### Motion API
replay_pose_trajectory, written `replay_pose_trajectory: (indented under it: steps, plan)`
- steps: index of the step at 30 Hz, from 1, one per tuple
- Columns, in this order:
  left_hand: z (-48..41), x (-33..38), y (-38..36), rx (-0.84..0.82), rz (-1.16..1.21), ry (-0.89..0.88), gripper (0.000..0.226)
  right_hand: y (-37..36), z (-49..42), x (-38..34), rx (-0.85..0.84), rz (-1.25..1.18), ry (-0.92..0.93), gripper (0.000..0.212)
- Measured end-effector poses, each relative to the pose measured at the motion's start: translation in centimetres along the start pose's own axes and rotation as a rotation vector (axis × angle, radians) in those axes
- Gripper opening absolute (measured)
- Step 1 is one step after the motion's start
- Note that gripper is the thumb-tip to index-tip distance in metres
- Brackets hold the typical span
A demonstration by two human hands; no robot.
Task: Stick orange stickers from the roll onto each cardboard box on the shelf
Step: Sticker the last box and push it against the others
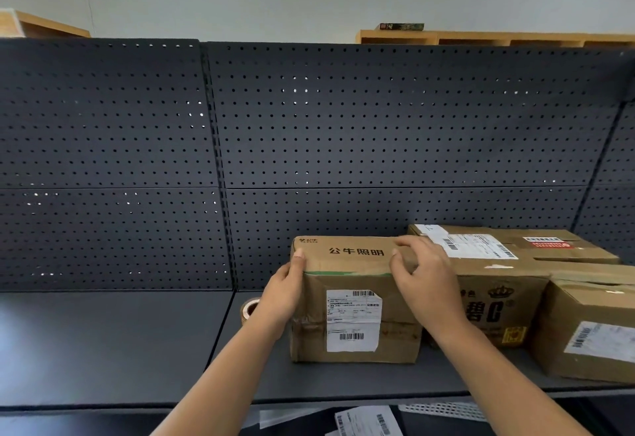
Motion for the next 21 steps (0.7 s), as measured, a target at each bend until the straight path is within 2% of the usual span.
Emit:
replay_pose_trajectory:
  steps: [2,4,8,11,14,17,21]
  plan:
    - [-0.3,-0.8,0.5,-0.012,0.03,0.032,0.099,-0.1,-0.3,-1.2,-0.059,-0.004,0.076,0.024]
    - [-0.2,-1.7,1.2,0.014,0.028,0.005,0.099,-0.5,-0.4,-2.2,-0.146,-0.031,0.136,0.025]
    - [-0.8,-5.8,4.0,0.186,-0.267,-0.103,0.051,-2.1,0.1,-4.0,-0.264,-0.025,0.226,0.029]
    - [-1.1,-9.7,5.9,0.246,-0.531,-0.079,0.039,-3.6,0.7,-5.5,-0.266,0.042,0.302,0.029]
    - [-0.1,-11.8,6.4,0.341,-0.671,-0.108,0.035,-5.0,1.0,-6.6,-0.245,0.082,0.336,0.025]
    - [0.7,-12.4,6.2,0.389,-0.599,-0.179,0.034,-6.1,1.2,-7.2,-0.254,0.102,0.361,0.022]
    - [0.6,-12.8,6.7,0.398,-0.558,-0.22,0.024,-6.9,1.8,-7.7,-0.172,0.098,0.394,0.018]
Point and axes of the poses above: each hand's wrist, its own z-axis away from the middle knuckle, its own y-axis out of the back of the hand, x = y × z, the point moved 2 cm from there along -z, towards the middle knuckle, and after that the axes turned 6 degrees about z, right-handed, at the moved point
